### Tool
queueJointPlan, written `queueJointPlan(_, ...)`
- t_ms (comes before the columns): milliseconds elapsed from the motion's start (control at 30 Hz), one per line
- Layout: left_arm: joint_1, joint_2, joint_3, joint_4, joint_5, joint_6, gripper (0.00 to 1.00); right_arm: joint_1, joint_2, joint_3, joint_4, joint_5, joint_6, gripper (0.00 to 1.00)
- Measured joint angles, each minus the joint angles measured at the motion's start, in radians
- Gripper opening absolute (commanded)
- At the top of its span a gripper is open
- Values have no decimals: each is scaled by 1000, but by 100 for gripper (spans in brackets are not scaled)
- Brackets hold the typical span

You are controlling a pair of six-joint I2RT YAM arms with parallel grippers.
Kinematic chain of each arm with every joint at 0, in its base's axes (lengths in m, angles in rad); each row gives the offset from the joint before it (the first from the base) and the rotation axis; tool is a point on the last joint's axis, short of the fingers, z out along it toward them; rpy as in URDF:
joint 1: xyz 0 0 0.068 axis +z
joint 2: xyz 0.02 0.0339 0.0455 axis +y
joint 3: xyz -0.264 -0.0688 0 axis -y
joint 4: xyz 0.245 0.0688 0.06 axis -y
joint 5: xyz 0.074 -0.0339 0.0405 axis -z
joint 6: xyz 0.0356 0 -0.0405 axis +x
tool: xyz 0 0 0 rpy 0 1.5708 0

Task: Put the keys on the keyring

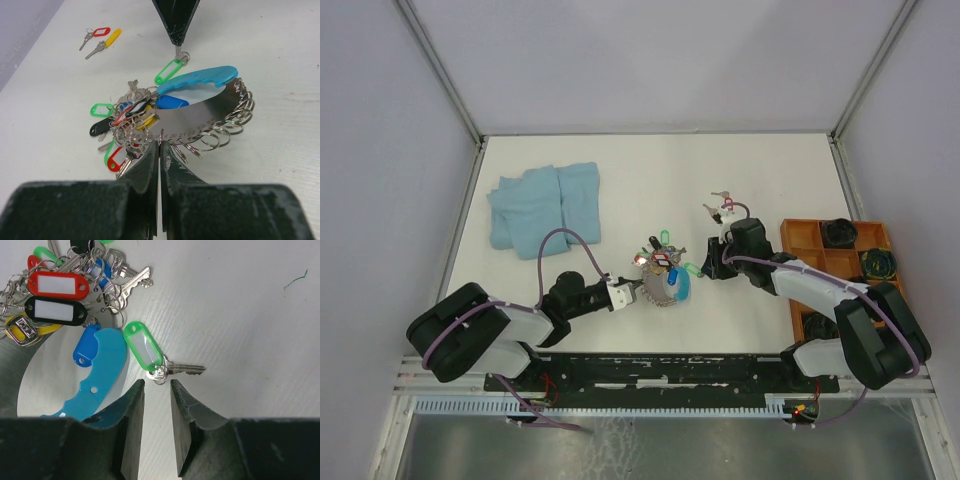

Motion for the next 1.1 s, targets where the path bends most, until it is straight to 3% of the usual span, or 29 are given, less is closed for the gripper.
queueJointPlan(433,0,-5,0,-9,0,0,3,-5,118,11,55,-29,37,31)
queueJointPlan(800,0,-5,0,-16,8,0,3,-5,122,11,67,-46,45,17)
queueJointPlan(1100,0,-5,0,-16,18,0,3,-5,105,11,67,-91,47,15)
